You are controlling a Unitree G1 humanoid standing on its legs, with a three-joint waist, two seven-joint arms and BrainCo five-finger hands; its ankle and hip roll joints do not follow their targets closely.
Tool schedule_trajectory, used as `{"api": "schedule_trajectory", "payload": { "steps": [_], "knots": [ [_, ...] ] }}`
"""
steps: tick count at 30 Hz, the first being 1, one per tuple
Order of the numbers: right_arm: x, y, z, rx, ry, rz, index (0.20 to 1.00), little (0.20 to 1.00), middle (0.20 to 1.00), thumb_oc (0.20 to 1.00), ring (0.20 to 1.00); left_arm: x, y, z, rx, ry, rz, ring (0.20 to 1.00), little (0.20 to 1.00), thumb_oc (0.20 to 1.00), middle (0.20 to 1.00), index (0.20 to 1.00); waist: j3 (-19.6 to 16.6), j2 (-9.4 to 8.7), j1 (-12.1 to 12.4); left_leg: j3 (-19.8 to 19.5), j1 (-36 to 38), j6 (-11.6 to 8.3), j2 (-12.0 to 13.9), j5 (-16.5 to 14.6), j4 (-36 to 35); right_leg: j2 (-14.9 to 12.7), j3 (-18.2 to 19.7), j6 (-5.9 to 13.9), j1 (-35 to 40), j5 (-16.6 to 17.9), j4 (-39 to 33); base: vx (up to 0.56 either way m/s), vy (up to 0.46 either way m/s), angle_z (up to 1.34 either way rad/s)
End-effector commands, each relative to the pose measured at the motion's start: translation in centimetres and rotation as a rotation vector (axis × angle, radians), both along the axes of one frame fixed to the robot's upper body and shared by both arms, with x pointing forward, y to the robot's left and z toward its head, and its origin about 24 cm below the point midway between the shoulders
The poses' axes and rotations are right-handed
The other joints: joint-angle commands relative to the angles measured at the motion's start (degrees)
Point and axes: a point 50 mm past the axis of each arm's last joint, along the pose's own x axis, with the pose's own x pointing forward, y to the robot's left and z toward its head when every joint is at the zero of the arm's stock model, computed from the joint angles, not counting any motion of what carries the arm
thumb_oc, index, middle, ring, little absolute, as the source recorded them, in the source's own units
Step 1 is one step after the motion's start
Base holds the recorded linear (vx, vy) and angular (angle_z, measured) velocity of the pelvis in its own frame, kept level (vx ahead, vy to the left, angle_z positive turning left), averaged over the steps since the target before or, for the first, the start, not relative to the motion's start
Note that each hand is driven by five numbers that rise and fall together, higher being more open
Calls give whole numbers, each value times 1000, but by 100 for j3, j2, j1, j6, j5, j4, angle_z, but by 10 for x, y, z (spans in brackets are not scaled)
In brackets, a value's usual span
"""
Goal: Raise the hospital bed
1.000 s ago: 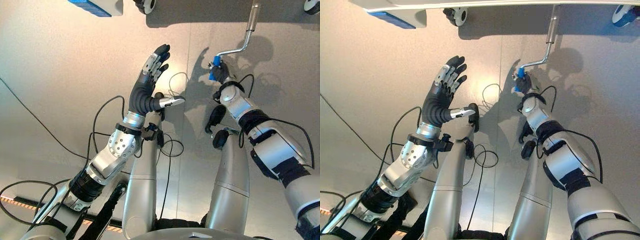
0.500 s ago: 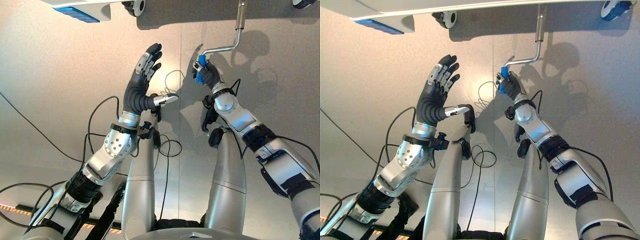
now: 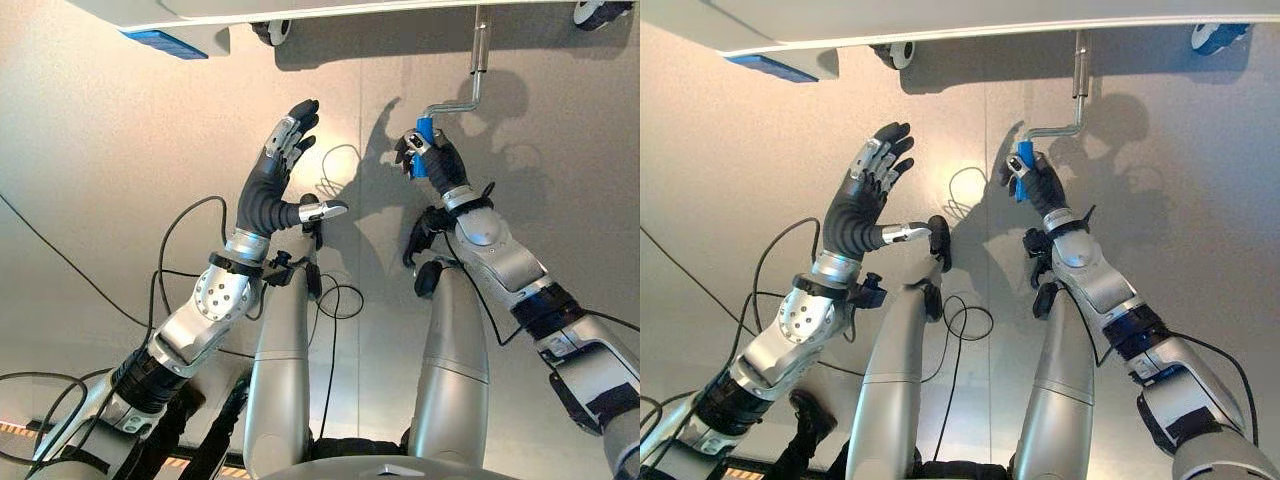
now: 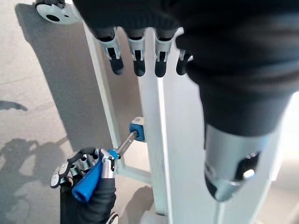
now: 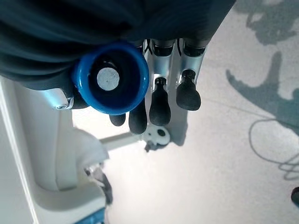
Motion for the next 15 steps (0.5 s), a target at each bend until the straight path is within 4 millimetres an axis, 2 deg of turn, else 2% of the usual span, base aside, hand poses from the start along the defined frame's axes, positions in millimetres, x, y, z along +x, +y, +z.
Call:
{"api": "schedule_trajectory", "payload": {
  "steps": [1, 2, 3, 4, 5, 6, 7, 8, 10, 11, 12, 13, 14, 15],
  "knots": [
    [-49, 43, 62, 105, -392, 326, 200, 200, 200, 200, 200, -29, 1, 21, -42, -151, -74, 1000, 1000, 1000, 1000, 1000, -99, -61, -281, -65, 205, 86, -8, -129, -159, -62, 320, 599, 238, 836, -760, 42, -21, 0],
    [-49, 39, 57, 128, -371, 320, 200, 200, 200, 200, 200, -29, 2, 18, -44, -134, -71, 1000, 1000, 1000, 1000, 1000, -99, -81, -293, -84, 370, 50, -14, -315, -99, -61, 364, 652, 408, 670, -700, 0, 0, 0],
    [-50, 36, 58, 147, -377, 311, 200, 200, 200, 200, 200, -30, 2, 18, -48, -136, -70, 1000, 1000, 1000, 1000, 1000, -99, -89, -298, -76, 384, 48, -13, -310, -104, -56, 363, 654, 430, 676, -712, 0, 0, 0],
    [-52, 32, 64, 159, -403, 305, 200, 200, 200, 200, 200, -30, 3, 22, -47, -157, -70, 1000, 1000, 1000, 1000, 1000, -99, -96, -305, -55, 243, 74, -6, -115, -176, -53, 328, 601, 310, 857, -810, 0, 0, 0],
    [-53, 29, 59, 191, -383, 303, 200, 200, 200, 200, 200, -30, 4, 19, -51, -141, -72, 1000, 1000, 1000, 1000, 1000, -99, -112, -325, -73, 429, 31, -4, -300, -123, -58, 357, 653, 484, 683, -750, -14, -14, -4],
    [-53, 25, 58, 227, -375, 298, 200, 200, 200, 200, 200, -31, 4, 20, -53, -142, -72, 1000, 1000, 1000, 1000, 1000, -99, -117, -331, -68, 454, 25, 2, -293, -139, -55, 352, 654, 513, 692, -765, -13, -15, -4],
    [-54, 21, 63, 266, -395, 291, 200, 200, 200, 200, 200, -31, 5, 24, -60, -160, -74, 1000, 1000, 1000, 1000, 1000, -99, -120, -333, -48, 332, 49, 5, -94, -225, -48, 317, 602, 400, 878, -866, -13, -24, -3],
    [-55, 19, 59, 289, -382, 287, 200, 200, 200, 200, 200, -32, 6, 20, -66, -143, -73, 1000, 1000, 1000, 1000, 1000, -99, -137, -342, -65, 502, 11, 2, -283, -170, -52, 352, 650, 559, 705, -804, 0, 0, 0],
    [-55, 16, 58, 314, -376, 279, 200, 200, 200, 200, 200, -32, 6, 20, -67, -142, -73, 1000, 1000, 1000, 1000, 1000, -99, -150, -341, -61, 523, 4, 1, -277, -176, -54, 350, 648, 581, 715, -822, -11, -13, 0],
    [-56, 10, 65, 350, -409, 256, 200, 200, 200, 200, 200, -32, 8, 24, -71, -157, -70, 1000, 1000, 1000, 1000, 1000, -99, -165, -350, -39, 399, 34, 10, -90, -256, -47, 319, 606, 472, 912, -953, 0, 0, 0],
    [-56, 7, 61, 373, -396, 246, 200, 200, 200, 200, 200, -32, 8, 21, -75, -142, -70, 1000, 1000, 1000, 1000, 1000, -99, -181, -360, -58, 551, -1, 11, -278, -187, -43, 360, 653, 620, 744, -880, -75, -7, 0],
    [-56, 5, 65, 389, -415, 243, 200, 200, 200, 200, 200, -32, 8, 25, -78, -159, -70, 1000, 1000, 1000, 1000, 1000, -99, -184, -356, -30, 404, 35, 12, -97, -250, -36, 330, 603, 480, 929, -976, 53, -16, -2],
    [-56, 5, 61, 390, -400, 239, 200, 200, 200, 200, 200, -33, 8, 21, -79, -144, -70, 1000, 1000, 1000, 1000, 1000, -99, -190, -357, -52, 558, 1, 11, -282, -186, -35, 363, 652, 622, 752, -892, 0, 0, 0],
    [-58, 0, 63, 414, -420, 224, 200, 200, 200, 200, 200, -33, 10, 22, -81, -144, -63, 1000, 1000, 1000, 1000, 1000, -99, -210, -369, -44, 567, 2, 13, -283, -195, -27, 366, 654, 638, 761, -923, -8, -6, -3]
  ]
}}
